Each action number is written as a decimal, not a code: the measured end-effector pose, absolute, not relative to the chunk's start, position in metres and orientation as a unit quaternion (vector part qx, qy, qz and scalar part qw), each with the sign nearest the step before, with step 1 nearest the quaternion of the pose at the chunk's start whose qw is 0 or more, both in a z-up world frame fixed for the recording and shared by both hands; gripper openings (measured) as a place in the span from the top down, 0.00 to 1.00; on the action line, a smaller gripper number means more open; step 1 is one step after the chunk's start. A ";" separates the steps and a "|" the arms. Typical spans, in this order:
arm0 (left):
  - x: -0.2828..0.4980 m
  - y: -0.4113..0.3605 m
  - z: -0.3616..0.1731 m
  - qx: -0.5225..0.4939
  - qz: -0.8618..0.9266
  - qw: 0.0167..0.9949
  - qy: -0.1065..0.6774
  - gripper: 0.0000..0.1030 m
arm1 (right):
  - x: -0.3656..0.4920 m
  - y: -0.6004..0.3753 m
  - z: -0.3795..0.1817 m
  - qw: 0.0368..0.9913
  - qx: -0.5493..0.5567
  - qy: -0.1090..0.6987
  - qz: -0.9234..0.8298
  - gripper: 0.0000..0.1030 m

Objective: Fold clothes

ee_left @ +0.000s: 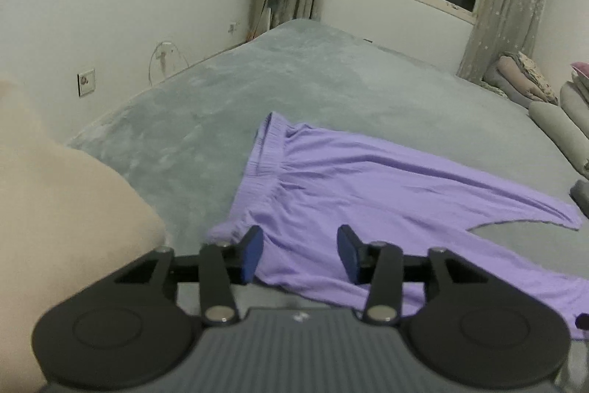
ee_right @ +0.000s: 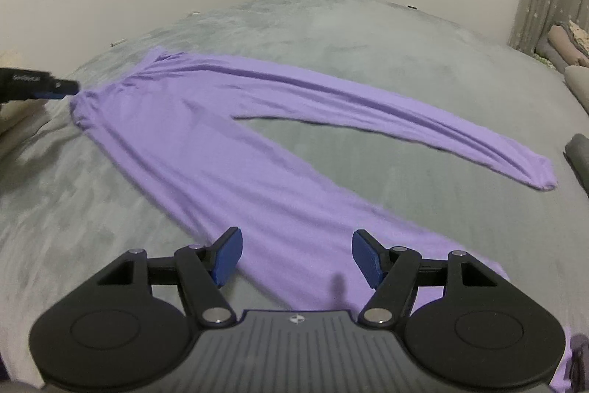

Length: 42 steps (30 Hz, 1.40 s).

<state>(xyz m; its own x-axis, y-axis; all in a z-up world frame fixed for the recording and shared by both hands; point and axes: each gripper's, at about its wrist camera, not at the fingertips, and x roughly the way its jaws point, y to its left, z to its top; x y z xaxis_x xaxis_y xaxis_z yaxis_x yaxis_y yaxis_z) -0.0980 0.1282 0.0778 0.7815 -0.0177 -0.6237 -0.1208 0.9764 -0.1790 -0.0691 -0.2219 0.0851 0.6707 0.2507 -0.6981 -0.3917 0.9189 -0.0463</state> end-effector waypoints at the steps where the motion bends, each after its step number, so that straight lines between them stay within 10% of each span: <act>1: -0.096 0.130 0.073 -0.111 0.030 0.933 0.340 0.54 | -0.076 -0.224 0.084 0.909 -0.098 0.365 0.178 0.37; 14: -0.073 0.151 0.038 -0.159 0.101 0.906 0.379 0.48 | -0.122 -0.293 0.054 0.908 -0.104 0.403 0.046 0.37; 20: -0.064 0.161 0.032 -0.184 0.103 0.908 0.362 0.88 | -0.115 -0.300 0.050 0.910 -0.121 0.395 0.016 0.38; 25: -0.061 0.166 0.032 -0.212 0.085 0.906 0.357 0.97 | -0.103 -0.309 0.045 0.913 -0.113 0.392 0.000 0.59; 26: -0.063 0.167 0.034 -0.219 0.083 0.906 0.353 0.98 | -0.102 -0.307 0.046 0.913 -0.118 0.391 -0.009 0.91; 27: -0.064 0.168 0.035 -0.226 0.081 0.906 0.349 0.98 | -0.100 -0.306 0.047 0.912 -0.123 0.391 -0.018 0.99; 42: -0.077 0.186 0.067 -0.264 0.072 0.921 0.278 0.98 | -0.099 -0.299 0.093 0.952 -0.124 0.264 -0.090 0.99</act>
<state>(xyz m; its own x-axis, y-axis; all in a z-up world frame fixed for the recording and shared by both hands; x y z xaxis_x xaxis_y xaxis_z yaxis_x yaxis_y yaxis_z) -0.0767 0.1862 0.0669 0.8346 -0.0137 -0.5506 -0.2799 0.8505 -0.4453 -0.0986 -0.2986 0.0928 0.8443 -0.2364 -0.4809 0.1056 0.9532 -0.2831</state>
